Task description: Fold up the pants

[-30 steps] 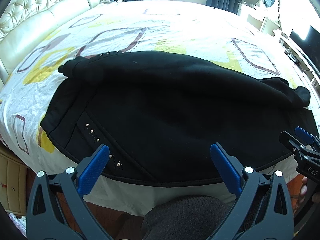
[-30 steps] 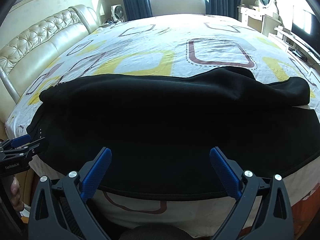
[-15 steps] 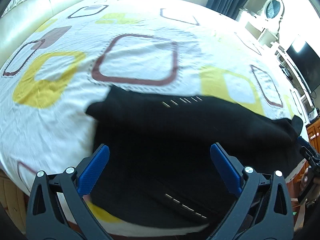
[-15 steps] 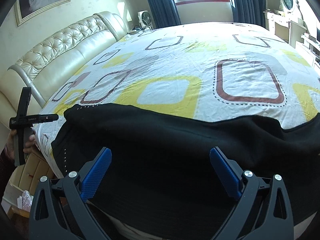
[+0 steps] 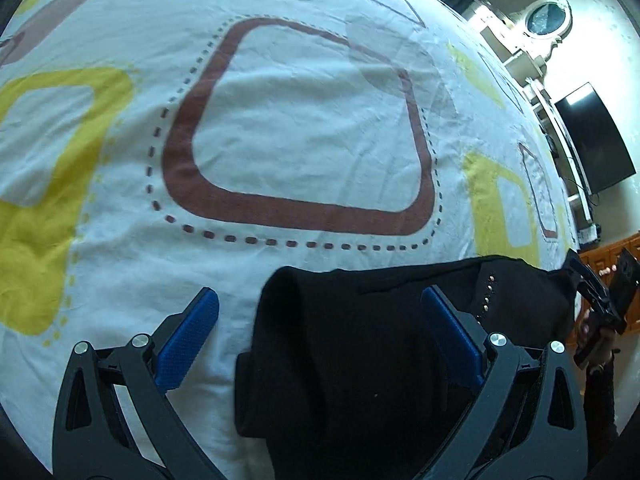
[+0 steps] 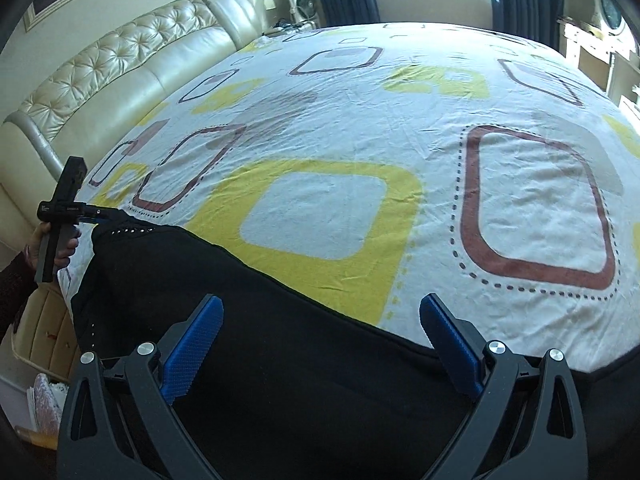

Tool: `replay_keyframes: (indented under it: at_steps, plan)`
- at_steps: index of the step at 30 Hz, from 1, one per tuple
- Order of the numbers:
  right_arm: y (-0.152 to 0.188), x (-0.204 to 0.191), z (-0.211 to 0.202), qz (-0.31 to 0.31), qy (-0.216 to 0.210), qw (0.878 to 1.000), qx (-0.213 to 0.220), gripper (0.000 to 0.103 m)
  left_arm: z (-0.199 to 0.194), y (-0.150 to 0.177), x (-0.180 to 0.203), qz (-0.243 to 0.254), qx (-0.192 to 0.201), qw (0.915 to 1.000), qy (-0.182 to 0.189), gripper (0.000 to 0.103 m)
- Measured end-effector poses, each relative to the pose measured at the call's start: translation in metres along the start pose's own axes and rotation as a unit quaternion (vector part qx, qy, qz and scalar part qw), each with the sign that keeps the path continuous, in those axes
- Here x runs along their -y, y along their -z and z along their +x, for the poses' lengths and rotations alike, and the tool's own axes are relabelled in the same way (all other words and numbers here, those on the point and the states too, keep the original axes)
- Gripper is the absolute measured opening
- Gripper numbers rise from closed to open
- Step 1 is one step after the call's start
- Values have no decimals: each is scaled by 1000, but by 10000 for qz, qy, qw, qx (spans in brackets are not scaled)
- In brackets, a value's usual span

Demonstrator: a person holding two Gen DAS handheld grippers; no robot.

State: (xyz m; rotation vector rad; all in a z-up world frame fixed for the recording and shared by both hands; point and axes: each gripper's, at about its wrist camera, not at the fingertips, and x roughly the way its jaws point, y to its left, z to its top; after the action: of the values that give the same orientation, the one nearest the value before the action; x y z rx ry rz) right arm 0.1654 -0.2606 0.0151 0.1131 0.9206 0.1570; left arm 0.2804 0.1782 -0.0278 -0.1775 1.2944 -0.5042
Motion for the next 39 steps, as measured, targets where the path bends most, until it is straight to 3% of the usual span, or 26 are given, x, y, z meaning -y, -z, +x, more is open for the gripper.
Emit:
replay_keyframes:
  at_steps: [4, 6, 7, 8, 9, 11, 14, 19, 20, 21, 22, 25, 29, 35, 39]
  plan:
    - [-17, 1, 24, 2, -911, 9949, -440, 98, -3, 4, 18, 548, 49, 9979, 330, 101]
    - [-22, 0, 42, 153, -1545, 9848, -775, 98, -9, 5, 22, 772, 152, 9960, 415, 100]
    - [-24, -2, 53, 212, -1835, 9777, -999, 98, -10, 6, 23, 818, 162, 9953, 486, 92]
    - [-25, -5, 64, 240, -1979, 9729, -1173, 98, -10, 5, 21, 801, 130, 9953, 534, 72]
    - [-27, -9, 74, 200, -2105, 9684, -1326, 98, -8, 5, 18, 740, 71, 9956, 574, 62]
    - [-32, -20, 92, 56, -2278, 9609, -1574, 98, -1, 2, 10, 560, -52, 9967, 587, 48]
    - [-36, -36, 116, -65, -2297, 9531, -1971, 98, 6, 3, 5, 532, -130, 9973, 499, 46]
    - [-40, -47, 125, -161, -2254, 9489, -2202, 95, 3, 4, 6, 622, -46, 9965, 559, 44]
    - [-41, -47, 122, -180, -2300, 9472, -2227, 83, 3, 4, 5, 603, -47, 9966, 550, 44]
    - [-40, -46, 122, -127, -2515, 9393, -2331, 33, 2, 4, 4, 580, -48, 9968, 552, 44]
    - [-38, -47, 124, -93, -2572, 9347, -2450, 22, 2, 3, 2, 587, -57, 9965, 597, 44]
    - [-36, -52, 119, -312, -2391, 9396, -2429, 21, 1, 0, 3, 586, -9, 9962, 652, 44]
    - [-37, -54, 102, -335, -2206, 9526, -2069, 16, -2, -3, 4, 594, 50, 9961, 654, 44]
    - [-32, -64, 50, -377, -2431, 9595, -1375, 14, -24, -1, 3, 557, 361, 9921, 1067, 44]
    - [-14, -81, 23, -565, -2363, 9628, -1181, 14, -32, 11, 13, 754, 383, 9901, 1124, 44]
